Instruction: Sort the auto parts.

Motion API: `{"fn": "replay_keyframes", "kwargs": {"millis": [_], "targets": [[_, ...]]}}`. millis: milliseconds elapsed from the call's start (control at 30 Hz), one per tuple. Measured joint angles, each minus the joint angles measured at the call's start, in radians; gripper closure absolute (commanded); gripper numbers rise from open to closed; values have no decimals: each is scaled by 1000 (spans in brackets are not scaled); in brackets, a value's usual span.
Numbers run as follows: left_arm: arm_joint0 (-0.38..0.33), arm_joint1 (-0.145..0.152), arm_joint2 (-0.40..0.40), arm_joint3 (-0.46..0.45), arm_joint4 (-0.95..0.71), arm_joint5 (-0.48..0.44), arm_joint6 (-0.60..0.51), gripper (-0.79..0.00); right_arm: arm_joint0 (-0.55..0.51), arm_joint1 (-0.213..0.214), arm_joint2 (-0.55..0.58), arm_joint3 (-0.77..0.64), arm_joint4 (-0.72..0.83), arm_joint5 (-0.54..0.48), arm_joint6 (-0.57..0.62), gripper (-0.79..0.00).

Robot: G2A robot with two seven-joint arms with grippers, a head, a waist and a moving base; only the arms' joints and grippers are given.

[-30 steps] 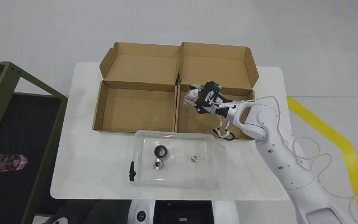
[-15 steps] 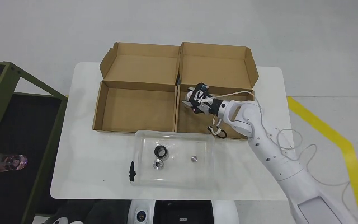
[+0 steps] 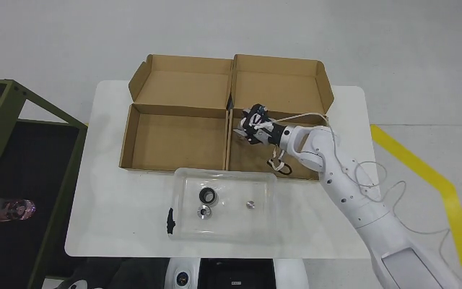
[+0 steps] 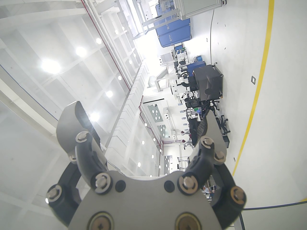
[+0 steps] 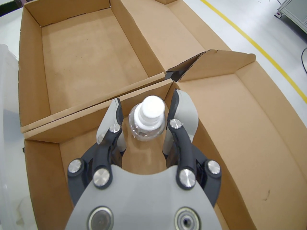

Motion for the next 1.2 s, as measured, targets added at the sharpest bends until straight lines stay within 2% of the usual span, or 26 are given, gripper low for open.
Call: {"fn": "replay_keyframes", "kwargs": {"millis": [167, 233, 267, 733, 900, 1200], "targets": [[0, 0, 0, 0, 0, 0, 0, -785, -17, 12, 41, -69, -19, -16, 6, -653], [0, 0, 0, 0, 0, 0, 0, -785, -30, 19, 63, -112, -24, -25, 16, -770], [0, 0, 0, 0, 0, 0, 0, -785, -37, 22, 73, -132, -26, -29, 22, -785], [0, 0, 0, 0, 0, 0, 0, -785, -198, 67, 200, -474, 50, -126, 236, -785], [0, 0, 0, 0, 0, 0, 0, -785, -258, 79, 220, -557, 98, -148, 316, -785], [0, 0, 0, 0, 0, 0, 0, -785, -353, 107, 245, -699, 130, -251, 471, -785]]}}
